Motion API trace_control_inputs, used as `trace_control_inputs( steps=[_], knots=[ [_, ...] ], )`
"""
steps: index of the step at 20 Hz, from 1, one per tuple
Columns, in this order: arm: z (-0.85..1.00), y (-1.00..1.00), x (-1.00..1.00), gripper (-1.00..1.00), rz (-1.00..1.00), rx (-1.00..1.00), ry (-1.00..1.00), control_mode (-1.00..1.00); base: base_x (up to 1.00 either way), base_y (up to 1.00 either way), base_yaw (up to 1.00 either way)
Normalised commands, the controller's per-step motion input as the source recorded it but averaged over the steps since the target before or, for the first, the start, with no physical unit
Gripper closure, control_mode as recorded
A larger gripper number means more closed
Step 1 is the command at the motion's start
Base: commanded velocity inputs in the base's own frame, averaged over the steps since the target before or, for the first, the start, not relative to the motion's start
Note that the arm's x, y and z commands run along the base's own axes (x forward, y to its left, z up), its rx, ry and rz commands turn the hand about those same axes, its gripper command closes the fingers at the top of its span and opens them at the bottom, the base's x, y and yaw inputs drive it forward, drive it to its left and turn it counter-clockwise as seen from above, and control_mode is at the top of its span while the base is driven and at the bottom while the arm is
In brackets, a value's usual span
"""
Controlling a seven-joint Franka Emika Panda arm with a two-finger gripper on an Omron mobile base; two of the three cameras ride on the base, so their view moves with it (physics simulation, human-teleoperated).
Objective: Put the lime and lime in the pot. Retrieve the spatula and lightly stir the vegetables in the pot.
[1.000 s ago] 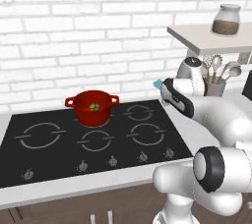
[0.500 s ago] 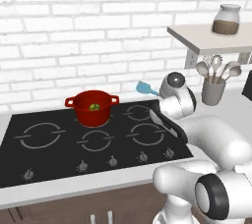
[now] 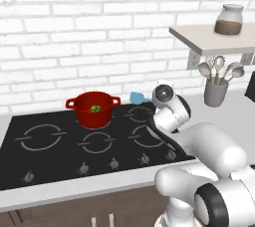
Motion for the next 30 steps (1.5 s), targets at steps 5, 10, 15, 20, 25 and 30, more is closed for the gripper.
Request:
trace_control_inputs(
  steps=[5, 10, 15, 20, 25, 30],
  knots=[
    [0.42, 0.53, 0.21, 1.0, 0.15, -0.4, 0.12, -1.0, 0.0, 0.0, 0.0],
    [0.19, 0.71, 0.25, 1.0, 0.19, -0.5, 0.06, -1.0, 0.0, 0.0, 0.0],
    [0.21, 0.72, 0.19, 1.0, 0.16, -0.49, 0.0, -1.0, 0.0, 0.0, 0.0],
    [0.42, 0.6, 0.22, 1.0, 0.15, -0.48, 0.0, -1.0, 0.0, 0.0, 0.0],
    [0.3, 0.56, 0.32, 1.0, 0.12, -0.47, 0.05, -1.0, 0.0, 0.0, 0.0],
    [-0.11, 0.6, 0.28, 1.0, 0.06, -0.4, 0.17, -1.0, 0.0, 0.0, 0.0]
  ],
)
